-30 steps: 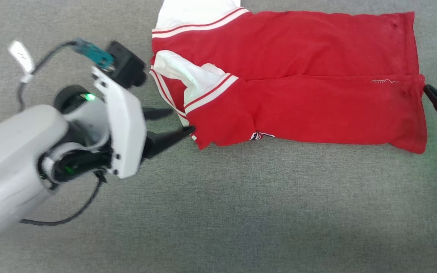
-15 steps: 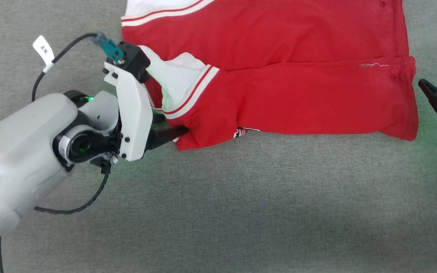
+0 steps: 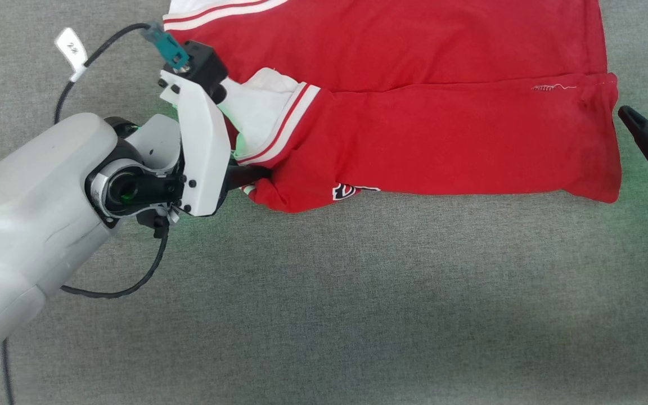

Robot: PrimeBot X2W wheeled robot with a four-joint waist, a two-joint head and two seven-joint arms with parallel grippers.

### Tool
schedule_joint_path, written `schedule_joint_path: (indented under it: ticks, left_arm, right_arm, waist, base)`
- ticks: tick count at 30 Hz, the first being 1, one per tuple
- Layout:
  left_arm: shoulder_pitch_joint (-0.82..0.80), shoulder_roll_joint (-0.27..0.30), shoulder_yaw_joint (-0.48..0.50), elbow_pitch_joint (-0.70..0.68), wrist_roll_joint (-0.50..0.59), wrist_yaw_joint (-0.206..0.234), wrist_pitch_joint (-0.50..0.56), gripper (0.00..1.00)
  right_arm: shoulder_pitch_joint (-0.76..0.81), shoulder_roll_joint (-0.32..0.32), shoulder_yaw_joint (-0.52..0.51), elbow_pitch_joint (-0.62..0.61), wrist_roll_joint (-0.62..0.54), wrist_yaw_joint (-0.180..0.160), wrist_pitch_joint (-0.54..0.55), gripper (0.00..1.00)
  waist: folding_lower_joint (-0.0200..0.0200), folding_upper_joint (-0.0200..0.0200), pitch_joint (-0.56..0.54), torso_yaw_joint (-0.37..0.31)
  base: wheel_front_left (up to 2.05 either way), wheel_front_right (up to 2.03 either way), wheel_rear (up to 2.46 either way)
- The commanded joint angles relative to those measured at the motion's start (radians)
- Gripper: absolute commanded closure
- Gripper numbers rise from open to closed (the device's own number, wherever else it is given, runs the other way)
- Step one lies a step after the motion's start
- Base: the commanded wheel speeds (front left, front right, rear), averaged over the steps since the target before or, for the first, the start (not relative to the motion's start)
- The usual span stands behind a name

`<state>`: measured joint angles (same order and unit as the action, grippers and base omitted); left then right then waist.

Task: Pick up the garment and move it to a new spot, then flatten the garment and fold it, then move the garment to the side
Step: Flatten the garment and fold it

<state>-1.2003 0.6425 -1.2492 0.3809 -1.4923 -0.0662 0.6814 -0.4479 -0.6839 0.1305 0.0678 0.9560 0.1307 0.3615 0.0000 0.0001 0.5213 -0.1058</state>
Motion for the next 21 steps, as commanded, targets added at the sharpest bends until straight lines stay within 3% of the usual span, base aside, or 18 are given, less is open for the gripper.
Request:
schedule_joint_path:
  ticks: [1, 6, 12, 21]
  left_arm:
    - [0.074, -0.029, -0.048, 0.025, 0.005, -0.001, 0.011, 1.00]
    - [0.071, -0.043, -0.034, 0.027, 0.004, -0.022, -0.012, 1.00]
    - [0.053, -0.052, -0.030, 0.017, 0.030, -0.035, -0.040, 1.00]
    - [0.041, -0.072, -0.031, 0.004, 0.056, -0.048, -0.067, 1.00]
  right_arm:
    - [-0.011, -0.004, 0.006, -0.010, -0.006, 0.000, 0.003, 0.00]
    - [0.011, -0.047, 0.041, -0.043, -0.038, 0.000, 0.055, 0.00]
    - [0.048, -0.128, 0.089, -0.097, -0.032, 0.000, 0.231, 0.00]
    - [0.020, -0.120, 0.108, -0.086, -0.031, 0.000, 0.394, 0.00]
  waist:
    - [0.0000, -0.0001, 0.001, 0.000]
    - [0.0000, -0.0001, -0.002, 0.004]
    - [0.0000, -0.0001, 0.005, 0.017]
    - [0.0000, -0.0001, 0.023, 0.035]
  base:
    - [0.00, 0.00, 0.00]
    - [0.00, 0.00, 0.00]
    - [0.00, 0.00, 0.00]
    - [0.00, 0.00, 0.00]
